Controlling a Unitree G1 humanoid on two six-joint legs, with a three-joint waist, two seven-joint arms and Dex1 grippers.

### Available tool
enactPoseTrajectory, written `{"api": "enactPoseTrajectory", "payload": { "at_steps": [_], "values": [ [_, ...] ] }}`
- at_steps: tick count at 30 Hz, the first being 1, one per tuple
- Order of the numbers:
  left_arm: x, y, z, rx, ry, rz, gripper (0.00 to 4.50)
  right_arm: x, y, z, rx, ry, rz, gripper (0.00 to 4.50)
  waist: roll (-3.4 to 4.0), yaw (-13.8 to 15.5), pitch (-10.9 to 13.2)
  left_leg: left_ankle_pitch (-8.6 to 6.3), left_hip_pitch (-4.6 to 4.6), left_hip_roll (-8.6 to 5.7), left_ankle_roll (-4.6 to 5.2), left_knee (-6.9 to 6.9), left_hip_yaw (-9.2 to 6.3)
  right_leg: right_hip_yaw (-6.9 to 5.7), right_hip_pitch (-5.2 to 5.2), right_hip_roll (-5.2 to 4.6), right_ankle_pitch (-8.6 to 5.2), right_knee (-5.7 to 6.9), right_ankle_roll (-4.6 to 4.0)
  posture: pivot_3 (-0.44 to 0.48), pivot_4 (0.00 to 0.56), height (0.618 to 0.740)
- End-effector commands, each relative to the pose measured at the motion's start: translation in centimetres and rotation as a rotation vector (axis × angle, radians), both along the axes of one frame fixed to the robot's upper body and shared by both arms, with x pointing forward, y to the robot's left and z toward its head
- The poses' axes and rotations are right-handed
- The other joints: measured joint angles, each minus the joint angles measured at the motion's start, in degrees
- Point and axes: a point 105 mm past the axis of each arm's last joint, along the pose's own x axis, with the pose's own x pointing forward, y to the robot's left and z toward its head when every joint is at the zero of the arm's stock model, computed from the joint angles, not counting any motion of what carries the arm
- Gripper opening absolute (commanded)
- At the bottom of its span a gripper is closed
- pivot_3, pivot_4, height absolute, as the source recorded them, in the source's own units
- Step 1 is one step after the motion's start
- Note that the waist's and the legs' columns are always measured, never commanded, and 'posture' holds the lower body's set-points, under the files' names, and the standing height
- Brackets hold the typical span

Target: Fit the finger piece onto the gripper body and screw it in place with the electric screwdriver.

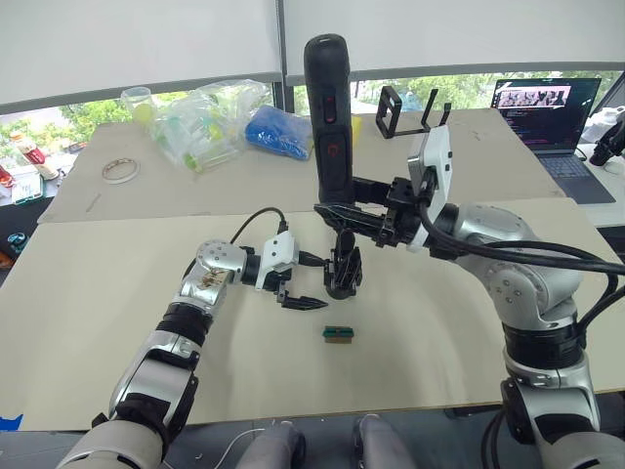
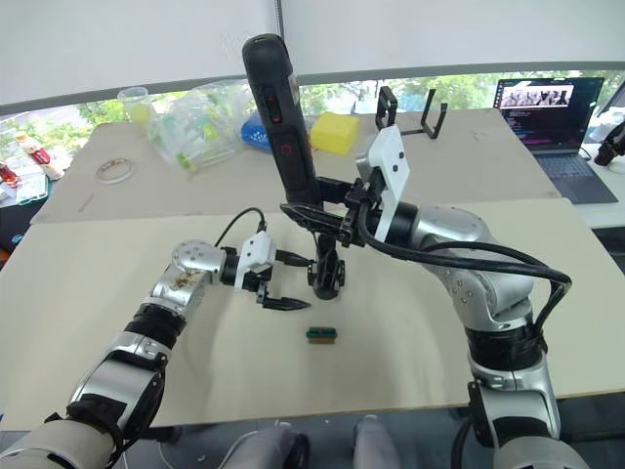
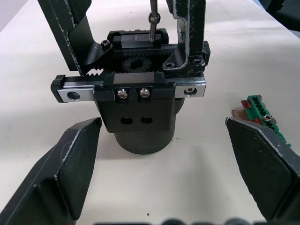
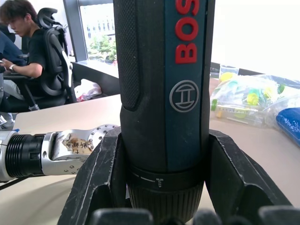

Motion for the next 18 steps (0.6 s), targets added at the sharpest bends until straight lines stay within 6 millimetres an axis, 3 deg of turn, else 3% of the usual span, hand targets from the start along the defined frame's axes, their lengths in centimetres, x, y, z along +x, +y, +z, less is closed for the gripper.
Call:
{"api": "enactPoseTrajectory", "payload": {
  "at_steps": [1, 18],
  "values": [
    [0.27, -0.42, 1.20, -0.013, -0.049, -0.008, 4.50, -1.06, 0.21, 1.73, 0.041, -0.096, 0.027, 1.91, 0.00, 0.0, 0.0, 0.00, 0.00, 0.00, 0.00, 0.00, 0.00, 0.00, -0.01, 0.00, 0.00, 0.00, 0.00, 0.000, 0.150, 0.740],
    [0.43, -0.75, 1.45, -0.020, -0.062, -0.001, 4.50, -1.14, 0.17, 1.19, 0.032, -0.074, 0.033, 1.91, 0.00, 0.0, 0.0, 0.00, -0.01, -0.02, 0.00, 0.02, 0.00, 0.00, -0.02, 0.01, 0.00, 0.01, 0.00, 0.000, 0.150, 0.740]
  ]
}}
